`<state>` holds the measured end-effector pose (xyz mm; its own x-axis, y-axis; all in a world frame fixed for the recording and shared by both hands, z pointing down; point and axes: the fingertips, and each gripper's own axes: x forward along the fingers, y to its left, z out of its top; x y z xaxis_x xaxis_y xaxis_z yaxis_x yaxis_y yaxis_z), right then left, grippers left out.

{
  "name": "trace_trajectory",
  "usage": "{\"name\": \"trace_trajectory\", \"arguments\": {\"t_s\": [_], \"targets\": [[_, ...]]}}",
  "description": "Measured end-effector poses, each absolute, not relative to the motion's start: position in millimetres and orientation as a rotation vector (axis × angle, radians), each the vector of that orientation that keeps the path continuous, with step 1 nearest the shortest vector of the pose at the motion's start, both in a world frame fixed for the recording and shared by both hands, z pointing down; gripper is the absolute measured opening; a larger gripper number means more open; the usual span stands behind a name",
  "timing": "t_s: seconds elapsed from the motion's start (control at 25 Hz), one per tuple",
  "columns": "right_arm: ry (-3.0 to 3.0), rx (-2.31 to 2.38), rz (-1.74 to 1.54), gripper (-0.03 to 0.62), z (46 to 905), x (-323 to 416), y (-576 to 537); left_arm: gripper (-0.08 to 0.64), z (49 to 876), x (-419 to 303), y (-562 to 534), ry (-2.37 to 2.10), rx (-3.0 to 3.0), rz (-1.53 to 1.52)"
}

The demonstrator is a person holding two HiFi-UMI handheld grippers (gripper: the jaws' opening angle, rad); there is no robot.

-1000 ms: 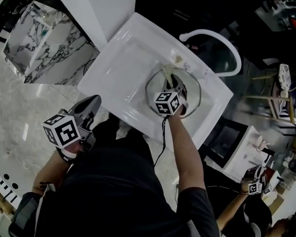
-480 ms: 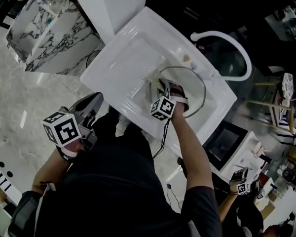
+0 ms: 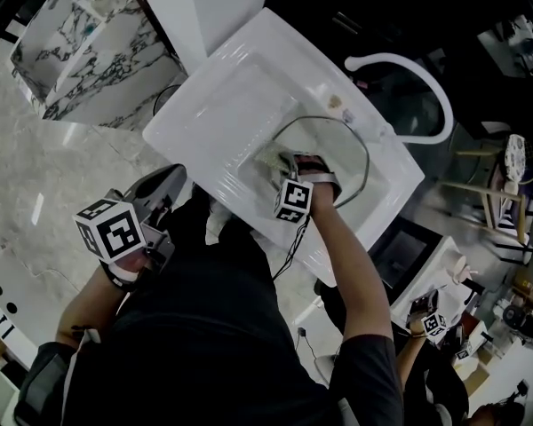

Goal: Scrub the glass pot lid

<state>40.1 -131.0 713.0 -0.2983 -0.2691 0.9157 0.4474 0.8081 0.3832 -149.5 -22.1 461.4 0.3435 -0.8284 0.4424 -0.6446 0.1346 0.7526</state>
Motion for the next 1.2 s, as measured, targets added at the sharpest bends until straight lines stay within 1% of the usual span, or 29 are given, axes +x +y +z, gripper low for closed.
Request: {"name": "trace_trajectory", "arguments": {"t_s": [0.2, 0.44, 0.56, 0.64, 0.72, 0.8, 1.04, 1.2], "targets": [[-1.616, -0.413, -0.701, 0.066, 724, 57, -100, 0.0, 459, -146, -22, -1.363, 1.579, -0.233], [-1.592, -0.512, -0.594, 0.064, 723, 60, -94, 0.0, 457, -145, -21, -1.366, 1.578, -0.245], [-1.843, -0.24, -0.442, 0.064, 693, 36, -119, 0.0, 449, -144, -18, -1.373, 1.593, -0.248], [-2.068, 0.095, -0.223, 0.066, 666, 26, -151, 0.0, 446, -146, -16, -1.377, 1.594, -0.247], [-2.213, 0.445, 0.037, 0.064, 646, 34, -184, 0.0, 446, -146, -17, -1.371, 1.589, -0.246], [-2.237, 0.669, 0.208, 0.064, 642, 51, -204, 0.0, 444, -144, -20, -1.362, 1.593, -0.239], [-2.281, 0.972, 0.348, 0.066, 639, 98, -227, 0.0, 438, -122, -32, -1.305, 1.662, -0.167], [-2.303, 1.222, 0.451, 0.066, 629, 147, -236, 0.0, 431, -96, -46, -1.261, 1.725, -0.1]]}}
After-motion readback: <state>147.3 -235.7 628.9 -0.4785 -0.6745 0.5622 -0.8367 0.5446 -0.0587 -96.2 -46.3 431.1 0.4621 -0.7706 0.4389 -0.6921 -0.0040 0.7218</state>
